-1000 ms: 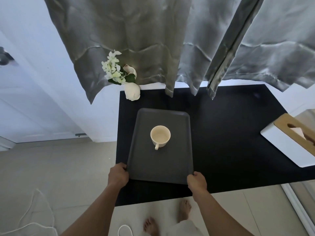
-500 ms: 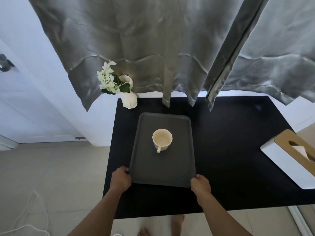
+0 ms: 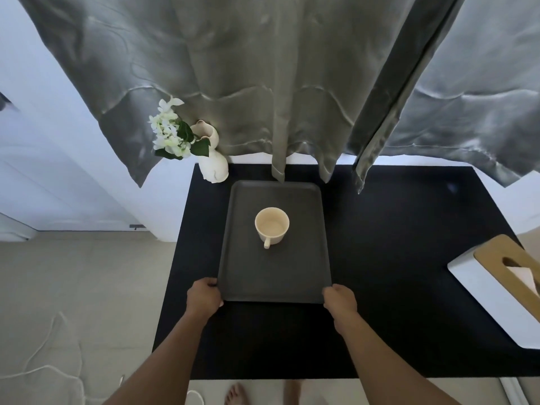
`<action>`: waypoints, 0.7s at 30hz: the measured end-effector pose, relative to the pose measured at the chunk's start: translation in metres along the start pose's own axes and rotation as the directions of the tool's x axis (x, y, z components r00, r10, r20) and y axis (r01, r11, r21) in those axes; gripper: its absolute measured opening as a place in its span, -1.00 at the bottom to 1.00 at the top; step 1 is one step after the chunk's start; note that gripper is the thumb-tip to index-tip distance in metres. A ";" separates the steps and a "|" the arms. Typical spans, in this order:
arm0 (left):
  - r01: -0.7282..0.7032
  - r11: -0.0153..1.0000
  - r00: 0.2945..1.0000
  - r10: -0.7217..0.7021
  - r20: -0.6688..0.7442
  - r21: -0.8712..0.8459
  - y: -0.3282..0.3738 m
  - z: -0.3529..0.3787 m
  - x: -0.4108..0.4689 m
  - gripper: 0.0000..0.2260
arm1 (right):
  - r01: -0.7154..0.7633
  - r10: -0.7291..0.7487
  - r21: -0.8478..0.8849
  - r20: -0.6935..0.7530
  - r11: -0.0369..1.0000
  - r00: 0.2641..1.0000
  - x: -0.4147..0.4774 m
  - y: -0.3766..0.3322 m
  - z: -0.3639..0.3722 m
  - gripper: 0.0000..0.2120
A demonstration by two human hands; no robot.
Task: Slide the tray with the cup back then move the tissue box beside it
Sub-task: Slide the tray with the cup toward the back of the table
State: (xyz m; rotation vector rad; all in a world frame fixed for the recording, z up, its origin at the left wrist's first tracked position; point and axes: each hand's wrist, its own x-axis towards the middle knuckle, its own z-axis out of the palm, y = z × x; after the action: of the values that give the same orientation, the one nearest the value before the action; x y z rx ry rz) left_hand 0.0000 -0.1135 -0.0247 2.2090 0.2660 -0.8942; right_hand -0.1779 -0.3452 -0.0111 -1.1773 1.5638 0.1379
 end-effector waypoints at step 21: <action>-0.008 0.995 0.986 -0.008 -0.165 -0.096 0.041 0.026 0.012 -0.64 | 0.090 -0.085 -0.061 0.071 0.994 0.994 0.043 -0.048 -0.010 -0.79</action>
State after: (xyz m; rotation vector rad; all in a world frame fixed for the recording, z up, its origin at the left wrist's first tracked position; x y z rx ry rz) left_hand 0.0130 -0.1616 -0.0226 2.1955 0.3795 -0.6837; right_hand -0.1452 -0.4012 -0.0185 -1.2765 1.4548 0.1700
